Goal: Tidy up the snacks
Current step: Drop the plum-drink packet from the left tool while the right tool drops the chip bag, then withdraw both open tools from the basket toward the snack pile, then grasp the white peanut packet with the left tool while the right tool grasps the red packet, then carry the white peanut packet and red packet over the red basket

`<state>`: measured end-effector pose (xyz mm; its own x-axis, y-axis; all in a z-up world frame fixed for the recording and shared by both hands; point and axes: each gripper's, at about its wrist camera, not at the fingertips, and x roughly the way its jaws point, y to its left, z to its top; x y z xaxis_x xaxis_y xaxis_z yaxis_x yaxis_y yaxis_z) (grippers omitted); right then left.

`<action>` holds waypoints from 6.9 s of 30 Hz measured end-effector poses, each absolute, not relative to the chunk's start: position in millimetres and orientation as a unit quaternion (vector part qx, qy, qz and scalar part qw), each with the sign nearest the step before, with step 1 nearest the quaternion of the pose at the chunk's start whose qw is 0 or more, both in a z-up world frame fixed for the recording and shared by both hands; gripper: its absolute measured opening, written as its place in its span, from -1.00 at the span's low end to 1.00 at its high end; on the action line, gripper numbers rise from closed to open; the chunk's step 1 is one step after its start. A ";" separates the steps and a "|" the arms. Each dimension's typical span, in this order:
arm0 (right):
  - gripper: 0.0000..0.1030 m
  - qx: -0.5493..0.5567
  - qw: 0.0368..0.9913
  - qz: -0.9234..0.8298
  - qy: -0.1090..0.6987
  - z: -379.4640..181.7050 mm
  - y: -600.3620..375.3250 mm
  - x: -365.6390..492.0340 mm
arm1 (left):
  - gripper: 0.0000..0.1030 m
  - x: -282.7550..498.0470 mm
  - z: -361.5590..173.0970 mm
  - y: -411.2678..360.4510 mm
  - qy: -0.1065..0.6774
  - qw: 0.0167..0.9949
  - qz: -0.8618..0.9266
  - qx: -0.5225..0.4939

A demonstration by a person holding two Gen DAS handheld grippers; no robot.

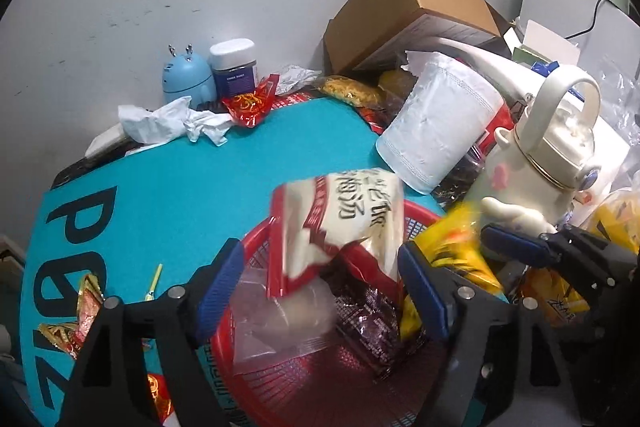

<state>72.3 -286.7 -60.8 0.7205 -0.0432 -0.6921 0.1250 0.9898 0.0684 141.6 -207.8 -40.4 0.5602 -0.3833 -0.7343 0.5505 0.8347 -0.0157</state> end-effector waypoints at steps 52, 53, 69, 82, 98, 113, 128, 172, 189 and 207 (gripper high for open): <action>0.12 0.022 0.961 0.027 0.275 18.7 -227.0 -54.4 | 0.52 -3.8 48.6 -106.5 0.314 0.928 -0.198 0.038; 0.12 0.021 0.960 0.031 0.276 17.9 -224.1 -55.4 | 0.52 -6.4 48.3 -103.5 0.315 0.928 -0.195 0.036; 0.12 0.006 0.944 0.136 0.302 -6.1 -164.9 -40.4 | 0.52 -31.0 28.7 -38.9 0.326 0.936 -0.129 0.011; 0.17 0.001 0.922 0.200 0.332 -30.3 -120.1 7.4 | 0.52 -12.0 9.1 14.8 0.351 0.932 -0.090 -0.014; 0.20 -0.023 0.904 0.212 0.372 -65.1 -82.6 60.9 | 0.52 42.8 -50.6 69.7 0.418 0.902 -0.069 -0.084; 0.20 -0.024 0.894 0.174 0.412 -96.4 -100.7 73.5 | 0.52 88.6 -96.7 62.6 0.471 0.872 -0.107 -0.071; 0.29 0.000 0.877 0.165 0.451 -121.9 -107.2 64.6 | 0.18 99.4 -111.1 54.9 0.460 0.879 -0.118 -0.048; -0.33 0.023 0.882 0.209 0.422 -100.6 -131.0 -45.7 | -0.44 -32.7 -77.0 9.6 0.457 0.870 -0.175 -0.063; -0.33 0.040 0.909 0.190 0.370 -69.5 -168.4 -83.9 | -0.44 -48.9 -47.2 -41.1 0.427 0.871 -0.232 -0.070; -0.33 0.044 0.931 0.139 0.336 -34.3 -222.0 -66.7 | -0.44 -7.1 -9.5 -99.2 0.394 0.868 -0.297 -0.046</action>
